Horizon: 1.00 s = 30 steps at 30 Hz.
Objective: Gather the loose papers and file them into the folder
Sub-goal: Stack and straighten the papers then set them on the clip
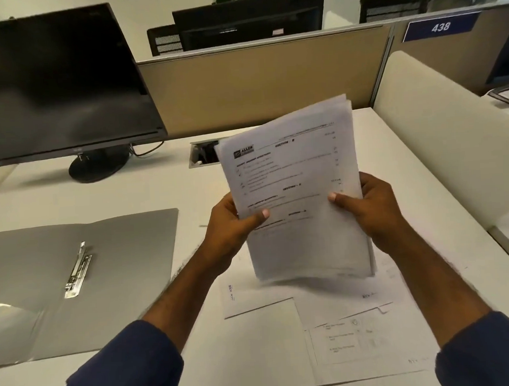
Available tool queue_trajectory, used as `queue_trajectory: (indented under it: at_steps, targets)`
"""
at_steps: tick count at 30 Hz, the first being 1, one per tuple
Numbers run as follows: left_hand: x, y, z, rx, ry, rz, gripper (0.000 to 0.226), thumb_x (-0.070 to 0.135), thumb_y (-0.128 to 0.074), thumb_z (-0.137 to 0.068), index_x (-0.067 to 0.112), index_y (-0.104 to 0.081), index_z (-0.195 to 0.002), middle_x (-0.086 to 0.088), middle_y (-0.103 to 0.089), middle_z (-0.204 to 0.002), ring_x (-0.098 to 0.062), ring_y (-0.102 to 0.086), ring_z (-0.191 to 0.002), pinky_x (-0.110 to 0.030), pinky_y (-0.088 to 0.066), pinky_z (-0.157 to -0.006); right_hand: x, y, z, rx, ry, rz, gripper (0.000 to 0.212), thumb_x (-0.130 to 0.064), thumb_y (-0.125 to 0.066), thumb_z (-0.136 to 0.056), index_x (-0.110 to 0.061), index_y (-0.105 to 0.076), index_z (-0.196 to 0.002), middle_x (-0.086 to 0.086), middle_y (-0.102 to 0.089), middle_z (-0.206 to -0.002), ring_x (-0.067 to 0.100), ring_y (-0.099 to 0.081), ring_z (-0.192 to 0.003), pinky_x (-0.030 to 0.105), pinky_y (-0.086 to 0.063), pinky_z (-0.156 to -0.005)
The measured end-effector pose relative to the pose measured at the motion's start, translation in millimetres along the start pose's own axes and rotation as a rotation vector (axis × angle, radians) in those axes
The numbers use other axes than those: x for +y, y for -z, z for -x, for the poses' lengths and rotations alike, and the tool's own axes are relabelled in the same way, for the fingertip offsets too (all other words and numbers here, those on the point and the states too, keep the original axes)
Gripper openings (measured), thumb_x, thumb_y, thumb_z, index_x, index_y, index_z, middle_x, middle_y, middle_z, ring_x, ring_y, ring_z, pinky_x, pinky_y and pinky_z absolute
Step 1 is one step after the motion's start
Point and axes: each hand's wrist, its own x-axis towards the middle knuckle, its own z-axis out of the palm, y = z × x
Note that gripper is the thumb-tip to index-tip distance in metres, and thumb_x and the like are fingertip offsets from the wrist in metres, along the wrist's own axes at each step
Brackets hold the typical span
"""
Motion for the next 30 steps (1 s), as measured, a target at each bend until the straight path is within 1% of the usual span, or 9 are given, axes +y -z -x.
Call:
queue_trajectory:
  at_steps: [6,10,12,14,16,20,24,28,30]
  targets:
    - [-47,-32,-9,0.147,0.219,-0.302,0.025,0.001,-0.072,-0.081,0.016,-0.07,-0.101,-0.008,-0.073,-0.113,-0.017,-0.072,-0.089,-0.026,-0.061,-0.073,36,9,0,-0.007,-0.286,0.114,0.04,-0.002,-0.075,-0.079,-0.006,-0.067,-0.118,0.014,-0.07,-0.116,0.031,-0.069,-0.094,0.046,-0.057,-0.086]
    - [-79,-52,-10,0.196,0.256,-0.638,0.032,0.013,-0.066,-0.082,0.014,-0.068,-0.114,-0.006,-0.069,-0.117,-0.027,-0.065,-0.108,-0.035,-0.054,-0.087,72,10,11,0.094,-0.36,0.437,0.038,-0.015,-0.07,-0.082,-0.012,-0.066,-0.12,0.015,-0.066,-0.123,0.032,-0.062,-0.102,0.044,-0.052,-0.091]
    - [-89,-56,-8,0.139,0.268,-1.007,0.051,0.028,-0.064,-0.082,0.023,-0.057,-0.132,-0.006,-0.053,-0.134,-0.028,-0.049,-0.126,-0.042,-0.043,-0.1,85,10,20,0.121,-0.438,0.799,0.049,-0.034,-0.068,-0.081,-0.026,-0.06,-0.128,0.012,-0.054,-0.132,0.037,-0.046,-0.121,0.049,-0.04,-0.101]
    - [-94,-59,-7,0.084,0.35,-1.149,0.07,0.038,-0.065,-0.082,0.028,-0.038,-0.146,-0.009,-0.034,-0.149,-0.031,-0.03,-0.138,-0.047,-0.031,-0.11,93,8,27,0.1,-0.478,0.953,0.056,-0.044,-0.067,-0.08,-0.032,-0.055,-0.134,0.011,-0.046,-0.135,0.037,-0.035,-0.127,0.051,-0.031,-0.103]
    - [-95,-64,-8,0.074,0.392,-1.142,0.076,0.038,-0.065,-0.081,0.029,-0.031,-0.148,-0.012,-0.031,-0.148,-0.034,-0.028,-0.137,-0.049,-0.032,-0.108,96,6,30,0.089,-0.468,0.978,0.058,-0.047,-0.067,-0.081,-0.03,-0.053,-0.135,0.012,-0.046,-0.132,0.036,-0.034,-0.126,0.05,-0.032,-0.101]
    - [-89,-69,-12,0.129,0.385,-0.868,0.067,0.025,-0.066,-0.082,0.019,-0.037,-0.142,-0.015,-0.041,-0.133,-0.034,-0.049,-0.118,-0.042,-0.047,-0.098,91,1,29,0.098,-0.436,0.961,0.059,-0.045,-0.068,-0.082,-0.024,-0.053,-0.135,0.016,-0.048,-0.126,0.038,-0.04,-0.122,0.049,-0.039,-0.097]
    - [-81,-68,-13,0.223,0.42,-0.576,0.074,0.015,-0.072,-0.079,0.011,-0.035,-0.142,-0.006,-0.053,-0.125,-0.027,-0.057,-0.107,-0.033,-0.051,-0.084,88,5,29,0.09,-0.402,0.736,0.062,-0.032,-0.076,-0.078,-0.014,-0.053,-0.132,0.021,-0.052,-0.124,0.042,-0.052,-0.113,0.049,-0.049,-0.094]
    - [-80,-66,-14,0.219,0.602,-0.173,0.056,0.007,-0.076,-0.077,0.001,-0.055,-0.128,-0.011,-0.067,-0.119,-0.03,-0.066,-0.1,-0.036,-0.057,-0.077,85,7,29,0.172,-0.436,0.371,0.06,-0.014,-0.083,-0.072,-0.005,-0.055,-0.124,0.015,-0.064,-0.119,0.028,-0.062,-0.096,0.033,-0.051,-0.069]
    - [-82,-66,-12,0.186,0.589,-0.279,0.052,0.008,-0.075,-0.075,0.006,-0.06,-0.125,-0.013,-0.068,-0.12,-0.031,-0.066,-0.105,-0.04,-0.057,-0.087,84,7,27,0.192,-0.49,0.26,0.058,-0.012,-0.084,-0.071,-0.002,-0.056,-0.121,0.013,-0.066,-0.115,0.026,-0.063,-0.09,0.027,-0.046,-0.058]
